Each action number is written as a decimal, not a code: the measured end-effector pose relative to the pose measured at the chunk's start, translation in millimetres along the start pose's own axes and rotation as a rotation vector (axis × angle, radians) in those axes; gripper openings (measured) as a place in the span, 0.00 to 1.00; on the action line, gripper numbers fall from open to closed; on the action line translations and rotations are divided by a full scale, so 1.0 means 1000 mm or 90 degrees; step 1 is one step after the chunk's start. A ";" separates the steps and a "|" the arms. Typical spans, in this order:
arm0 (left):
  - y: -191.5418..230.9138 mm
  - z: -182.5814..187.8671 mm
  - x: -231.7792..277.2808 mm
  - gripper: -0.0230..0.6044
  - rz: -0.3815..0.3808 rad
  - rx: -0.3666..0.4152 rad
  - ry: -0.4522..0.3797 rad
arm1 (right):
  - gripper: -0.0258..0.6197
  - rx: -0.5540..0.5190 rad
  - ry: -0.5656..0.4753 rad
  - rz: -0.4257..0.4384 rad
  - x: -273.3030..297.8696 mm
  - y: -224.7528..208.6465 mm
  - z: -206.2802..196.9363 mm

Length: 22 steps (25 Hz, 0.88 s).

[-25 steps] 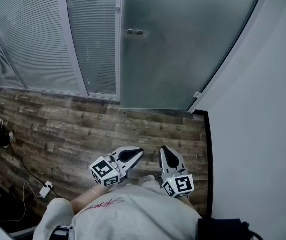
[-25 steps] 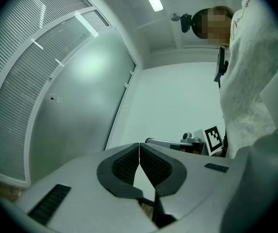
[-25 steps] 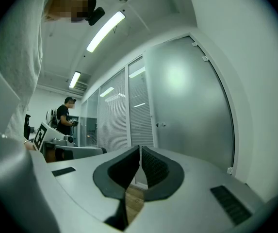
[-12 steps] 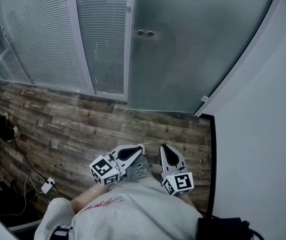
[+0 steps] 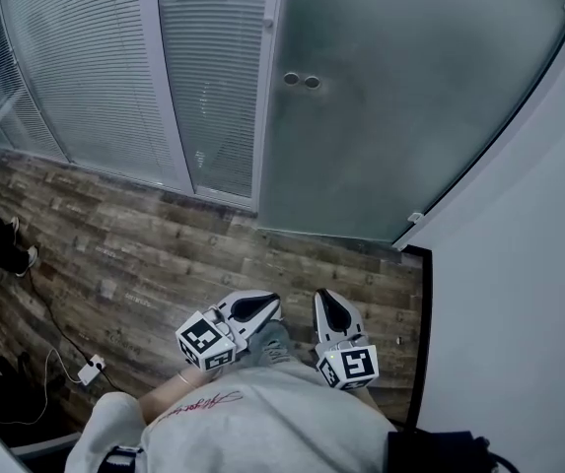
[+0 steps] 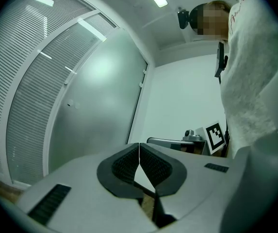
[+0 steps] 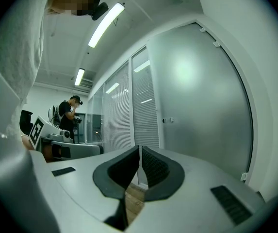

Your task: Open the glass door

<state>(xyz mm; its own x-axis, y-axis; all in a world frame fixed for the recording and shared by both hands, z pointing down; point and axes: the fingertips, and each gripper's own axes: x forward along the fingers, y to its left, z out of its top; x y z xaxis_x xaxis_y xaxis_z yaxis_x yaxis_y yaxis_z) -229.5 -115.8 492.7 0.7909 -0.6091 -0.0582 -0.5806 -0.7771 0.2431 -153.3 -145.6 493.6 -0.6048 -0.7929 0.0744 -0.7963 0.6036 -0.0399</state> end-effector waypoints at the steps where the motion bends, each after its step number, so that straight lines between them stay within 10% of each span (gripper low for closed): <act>1: 0.008 0.001 0.005 0.07 0.004 -0.001 0.000 | 0.08 0.000 0.002 0.003 0.008 -0.005 0.000; 22: 0.185 0.048 0.139 0.07 0.050 0.018 -0.006 | 0.08 0.010 -0.014 0.052 0.220 -0.141 0.041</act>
<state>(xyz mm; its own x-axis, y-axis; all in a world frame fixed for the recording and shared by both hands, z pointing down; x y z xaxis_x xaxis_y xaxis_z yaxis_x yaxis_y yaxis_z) -236.5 -351.9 483.7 0.7411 -0.6696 -0.0489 -0.6461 -0.7311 0.2191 -174.5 -408.6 474.7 -0.6682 -0.7424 0.0483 -0.7439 0.6655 -0.0612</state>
